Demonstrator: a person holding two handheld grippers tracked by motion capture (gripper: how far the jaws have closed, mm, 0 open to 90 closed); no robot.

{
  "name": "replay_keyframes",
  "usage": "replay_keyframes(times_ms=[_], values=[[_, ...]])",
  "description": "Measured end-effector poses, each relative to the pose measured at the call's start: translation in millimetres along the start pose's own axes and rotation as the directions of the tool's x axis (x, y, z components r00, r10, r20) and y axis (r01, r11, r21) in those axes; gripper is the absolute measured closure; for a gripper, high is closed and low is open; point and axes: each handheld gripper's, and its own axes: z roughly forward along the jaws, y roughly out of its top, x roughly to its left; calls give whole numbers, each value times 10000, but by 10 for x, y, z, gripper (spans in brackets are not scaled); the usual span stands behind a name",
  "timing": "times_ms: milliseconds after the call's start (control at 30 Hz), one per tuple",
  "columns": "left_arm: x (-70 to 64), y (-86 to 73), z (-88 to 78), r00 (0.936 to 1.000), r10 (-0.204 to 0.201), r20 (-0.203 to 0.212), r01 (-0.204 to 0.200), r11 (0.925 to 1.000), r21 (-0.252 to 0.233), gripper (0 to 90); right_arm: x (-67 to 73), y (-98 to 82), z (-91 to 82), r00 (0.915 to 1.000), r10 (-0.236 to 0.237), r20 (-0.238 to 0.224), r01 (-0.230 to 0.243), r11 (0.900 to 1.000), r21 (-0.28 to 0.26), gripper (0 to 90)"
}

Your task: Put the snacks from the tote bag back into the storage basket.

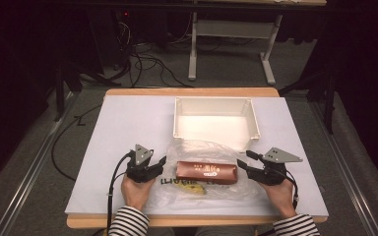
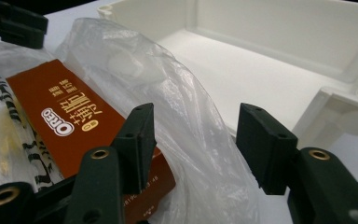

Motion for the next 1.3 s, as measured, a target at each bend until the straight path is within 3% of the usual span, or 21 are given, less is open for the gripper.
replay_keyframes(times_ms=[133, 200, 267, 367, 533, 700, 967, 1300], values=[[19, -70, 101, 9998, -183, -116, 185, 9998, 120, 453, 9, 5, 54, 9997, 160, -198, -159, 9999, 59, 489], [28, -78, 133, 9996, -229, -166, 232, 9996, 128, 453, 25, 27, 45, 9995, -206, -225, 206, 9998, -19, 488], [29, -104, 145, 9996, -272, -123, 274, 9996, 122, 455, 28, 54, 28, 9989, -242, -390, 240, 9997, -60, 487], [33, -152, 163, 9994, -349, -48, 350, 9992, 216, 465, 43, 116, 38, 9969, -29, -784, 54, 9995, 323, 495], [68, -156, 179, 9977, -684, 24, 683, 9970, 362, 461, 159, 209, 141, 9881, -477, -1465, 609, 9943, 872, 466], [64, -158, 179, 9980, -630, -8, 630, 9973, 379, 455, 244, 289, 228, 9735, -880, -2112, 1101, 9894, 952, 408], [64, -158, 184, 9980, -634, 38, 632, 9971, 433, 448, 227, 254, 299, 9704, -820, -2270, 1150, 9840, 1359, 361], [67, -150, 206, 9981, -600, 131, 591, 9962, 640, 429, 271, 224, 387, 9654, -1112, -2359, 1591, 9678, 1950, 355]])
